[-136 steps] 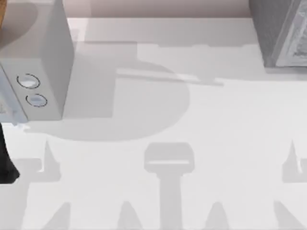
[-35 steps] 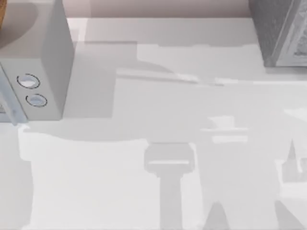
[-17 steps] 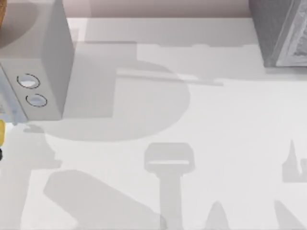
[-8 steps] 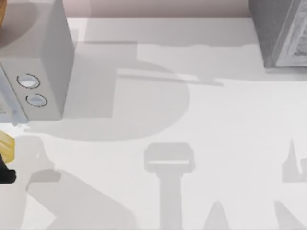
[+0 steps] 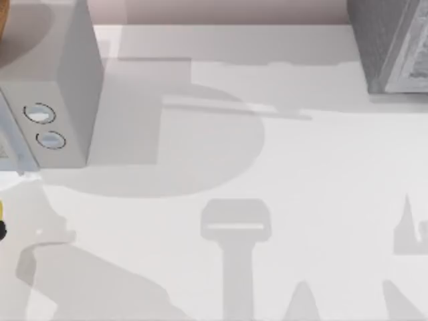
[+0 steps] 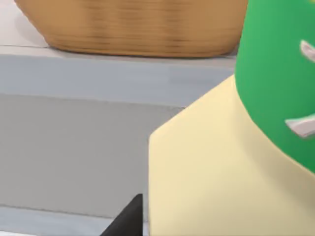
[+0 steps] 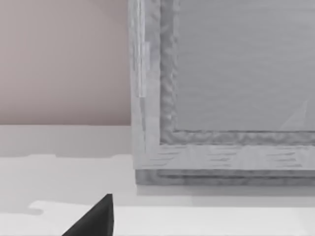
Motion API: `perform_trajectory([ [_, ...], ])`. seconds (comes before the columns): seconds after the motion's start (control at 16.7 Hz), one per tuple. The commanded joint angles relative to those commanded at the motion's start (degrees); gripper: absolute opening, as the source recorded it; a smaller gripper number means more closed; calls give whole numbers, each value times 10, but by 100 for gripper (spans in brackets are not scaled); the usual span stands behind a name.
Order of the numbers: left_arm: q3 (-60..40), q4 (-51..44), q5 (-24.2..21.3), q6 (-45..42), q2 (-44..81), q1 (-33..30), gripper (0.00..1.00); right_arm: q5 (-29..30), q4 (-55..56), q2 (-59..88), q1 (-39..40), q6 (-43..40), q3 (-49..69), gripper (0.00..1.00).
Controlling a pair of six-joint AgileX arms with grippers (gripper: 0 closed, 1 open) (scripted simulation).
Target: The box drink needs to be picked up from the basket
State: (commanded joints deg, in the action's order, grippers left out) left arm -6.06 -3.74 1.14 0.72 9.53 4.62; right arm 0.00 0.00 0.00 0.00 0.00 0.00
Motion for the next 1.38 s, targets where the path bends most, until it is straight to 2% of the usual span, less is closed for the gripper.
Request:
perform_trajectory([
  [0.6,-149,-72,24,13,202,98,0,0,0,0,0,0,0,100],
  [1.08,-149,-69,25,12,217,101,0,0,0,0,0,0,0,100],
  [1.38,-131,10,24,8,282,108,0,0,0,0,0,0,0,100],
])
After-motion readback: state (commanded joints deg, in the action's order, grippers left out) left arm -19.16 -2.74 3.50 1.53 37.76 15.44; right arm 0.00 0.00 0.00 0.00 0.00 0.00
